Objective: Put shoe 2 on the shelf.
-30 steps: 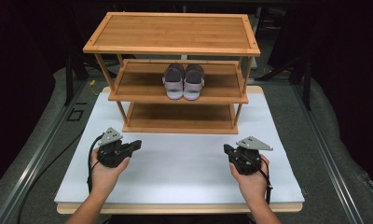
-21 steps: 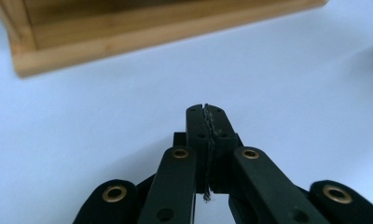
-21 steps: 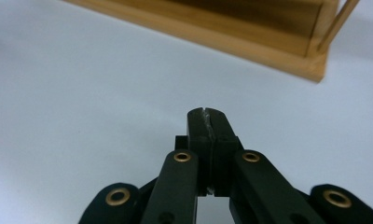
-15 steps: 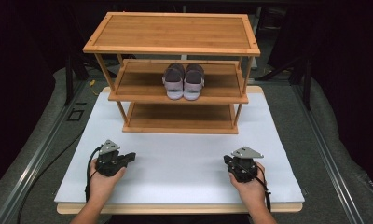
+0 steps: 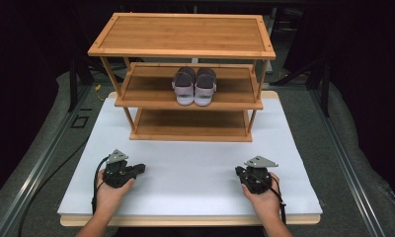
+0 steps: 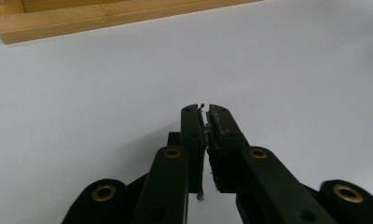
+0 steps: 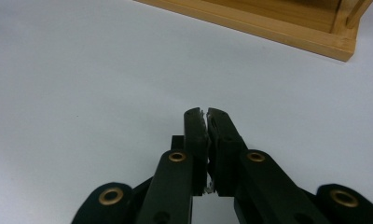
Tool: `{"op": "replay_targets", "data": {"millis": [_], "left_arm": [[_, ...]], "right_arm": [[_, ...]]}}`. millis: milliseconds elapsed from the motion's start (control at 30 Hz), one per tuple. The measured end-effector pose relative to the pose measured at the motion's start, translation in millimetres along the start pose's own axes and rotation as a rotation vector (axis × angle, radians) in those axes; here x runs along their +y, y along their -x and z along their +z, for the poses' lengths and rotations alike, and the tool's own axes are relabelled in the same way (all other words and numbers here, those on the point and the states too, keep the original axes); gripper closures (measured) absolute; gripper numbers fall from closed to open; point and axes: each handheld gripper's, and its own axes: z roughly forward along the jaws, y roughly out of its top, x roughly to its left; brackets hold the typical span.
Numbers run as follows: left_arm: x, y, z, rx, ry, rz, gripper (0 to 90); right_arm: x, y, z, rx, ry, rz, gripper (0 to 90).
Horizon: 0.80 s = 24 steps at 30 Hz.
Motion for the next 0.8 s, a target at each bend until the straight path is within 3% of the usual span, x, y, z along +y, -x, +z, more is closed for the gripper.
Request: {"op": "replay_targets", "data": {"millis": [367,533,700,800], "left_arm": [[0.9,0.9,-2.4,0.019,0.01,0.013,77.2],[1.0,-1.4,-4.4,0.049,0.053,0.0,57.0],[0.1,-2.2,-3.1,0.05,0.044,-0.003,54.0],[0.4,-2.0,-3.3,0.051,0.047,-0.002,52.8]], "right_arm": [[0.6,-2.7,-1.0,0.014,-0.001,-0.004,84.9],[1.1,-0.9,-2.2,0.017,0.022,0.011,67.9],[-1.3,1.9,0.1,0.025,0.019,0.014,61.4],[-1.0,2.1,-0.7,0.004,0.026,0.006,58.6]]}}
